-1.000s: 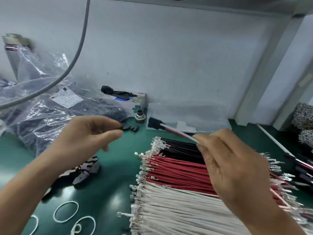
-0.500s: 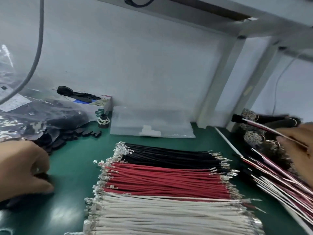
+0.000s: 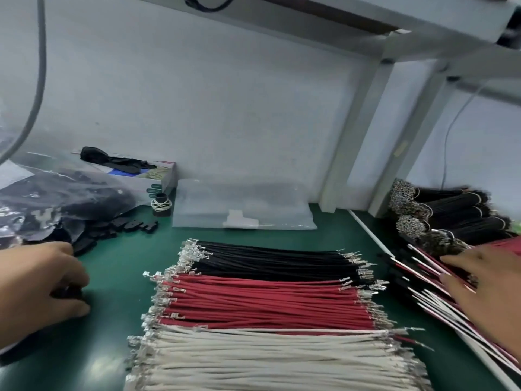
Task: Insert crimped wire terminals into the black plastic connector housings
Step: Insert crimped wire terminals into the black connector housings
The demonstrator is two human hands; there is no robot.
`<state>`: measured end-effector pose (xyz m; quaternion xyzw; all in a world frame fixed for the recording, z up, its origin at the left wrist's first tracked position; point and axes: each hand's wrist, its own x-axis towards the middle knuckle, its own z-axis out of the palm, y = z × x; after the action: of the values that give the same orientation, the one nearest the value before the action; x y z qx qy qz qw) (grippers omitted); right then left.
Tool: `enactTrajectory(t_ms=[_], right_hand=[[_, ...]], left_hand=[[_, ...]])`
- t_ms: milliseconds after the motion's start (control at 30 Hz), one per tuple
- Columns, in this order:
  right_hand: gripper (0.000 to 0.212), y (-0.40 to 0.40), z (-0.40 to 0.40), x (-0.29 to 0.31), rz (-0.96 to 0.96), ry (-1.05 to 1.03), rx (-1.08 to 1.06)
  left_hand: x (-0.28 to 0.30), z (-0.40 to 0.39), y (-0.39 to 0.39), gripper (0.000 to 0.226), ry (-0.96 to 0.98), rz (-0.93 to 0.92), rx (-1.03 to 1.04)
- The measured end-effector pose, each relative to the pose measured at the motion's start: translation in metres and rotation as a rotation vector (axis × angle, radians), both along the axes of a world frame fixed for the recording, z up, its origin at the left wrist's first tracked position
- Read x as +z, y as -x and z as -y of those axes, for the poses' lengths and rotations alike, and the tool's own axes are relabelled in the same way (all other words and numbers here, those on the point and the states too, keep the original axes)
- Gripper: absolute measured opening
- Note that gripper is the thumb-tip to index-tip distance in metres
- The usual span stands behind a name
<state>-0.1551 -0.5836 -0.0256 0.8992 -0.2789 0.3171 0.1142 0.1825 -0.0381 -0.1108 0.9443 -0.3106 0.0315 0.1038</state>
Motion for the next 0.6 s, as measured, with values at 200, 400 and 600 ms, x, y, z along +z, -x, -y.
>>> enactTrajectory(t_ms=[200, 400, 600], right_hand=[[0.014, -0.076, -0.107, 0.018, 0.103, -0.221, 0.402], [0.017, -0.175, -0.184, -0.009, -0.149, -0.374, 0.65], [0.013, -0.211, -0.196, -0.022, -0.303, -0.489, 0.634]], left_hand=[[0.028, 0.007, 0.0, 0.048, 0.194, -0.015, -0.024], [0.027, 0.015, 0.01, 0.053, 0.309, 0.113, -0.007], [0.046, 0.039, 0.052, 0.031, 0.52, 0.161, -0.104]])
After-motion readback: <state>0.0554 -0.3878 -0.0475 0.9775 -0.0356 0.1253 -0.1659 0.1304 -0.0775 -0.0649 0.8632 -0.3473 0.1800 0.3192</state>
